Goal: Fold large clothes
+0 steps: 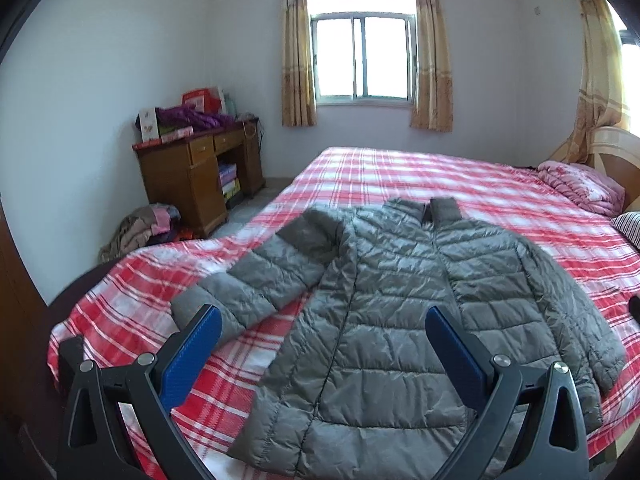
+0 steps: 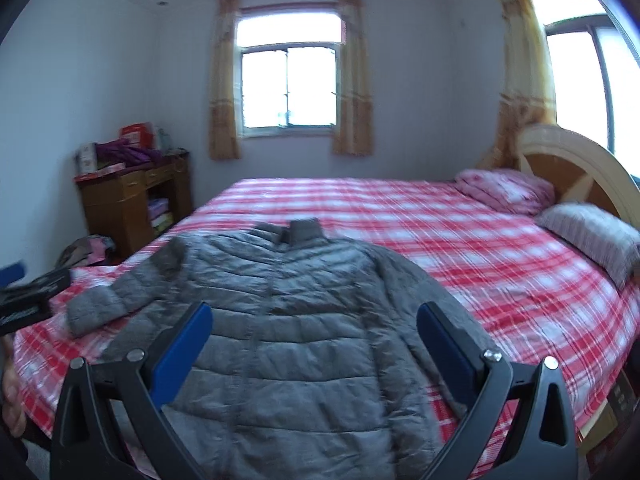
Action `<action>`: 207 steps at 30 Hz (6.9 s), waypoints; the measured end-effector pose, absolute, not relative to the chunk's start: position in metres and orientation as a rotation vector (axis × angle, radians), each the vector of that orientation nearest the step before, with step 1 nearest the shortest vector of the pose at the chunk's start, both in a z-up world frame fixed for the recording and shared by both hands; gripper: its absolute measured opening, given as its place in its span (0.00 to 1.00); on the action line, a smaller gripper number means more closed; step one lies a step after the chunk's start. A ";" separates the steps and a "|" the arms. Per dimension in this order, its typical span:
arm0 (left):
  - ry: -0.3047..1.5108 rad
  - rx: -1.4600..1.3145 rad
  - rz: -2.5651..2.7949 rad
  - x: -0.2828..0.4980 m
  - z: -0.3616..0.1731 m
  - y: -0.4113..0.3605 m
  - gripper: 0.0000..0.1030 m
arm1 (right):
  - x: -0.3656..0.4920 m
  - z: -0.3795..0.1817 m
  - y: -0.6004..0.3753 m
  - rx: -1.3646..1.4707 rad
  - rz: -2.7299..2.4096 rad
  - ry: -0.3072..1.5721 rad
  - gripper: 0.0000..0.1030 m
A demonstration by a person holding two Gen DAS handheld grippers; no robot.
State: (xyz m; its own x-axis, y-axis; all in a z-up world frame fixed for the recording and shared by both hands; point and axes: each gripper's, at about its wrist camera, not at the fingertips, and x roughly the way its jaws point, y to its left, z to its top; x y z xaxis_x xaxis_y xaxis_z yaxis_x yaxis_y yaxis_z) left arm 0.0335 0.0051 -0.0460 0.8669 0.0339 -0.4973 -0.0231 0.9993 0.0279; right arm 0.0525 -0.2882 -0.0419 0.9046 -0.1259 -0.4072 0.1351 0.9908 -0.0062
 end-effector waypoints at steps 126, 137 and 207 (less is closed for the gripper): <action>0.808 0.253 -0.119 0.290 -0.169 -0.100 0.30 | 0.214 -0.206 -0.437 0.116 -0.380 0.819 0.82; 0.596 0.165 0.048 0.296 -0.104 -0.086 0.86 | 0.232 -0.091 -0.419 0.024 -0.213 0.656 0.74; 0.827 0.179 0.095 0.368 -0.219 -0.111 0.95 | 0.376 -0.220 -0.285 -0.137 -0.035 0.898 0.77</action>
State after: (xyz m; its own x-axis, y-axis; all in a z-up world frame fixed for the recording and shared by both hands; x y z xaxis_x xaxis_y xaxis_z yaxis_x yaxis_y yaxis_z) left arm 0.3678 -0.1108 -0.2191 0.6737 0.1536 -0.7229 -0.0142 0.9807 0.1951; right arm 0.3765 -0.2849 -0.2203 0.6234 -0.0874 -0.7770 -0.0274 0.9907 -0.1334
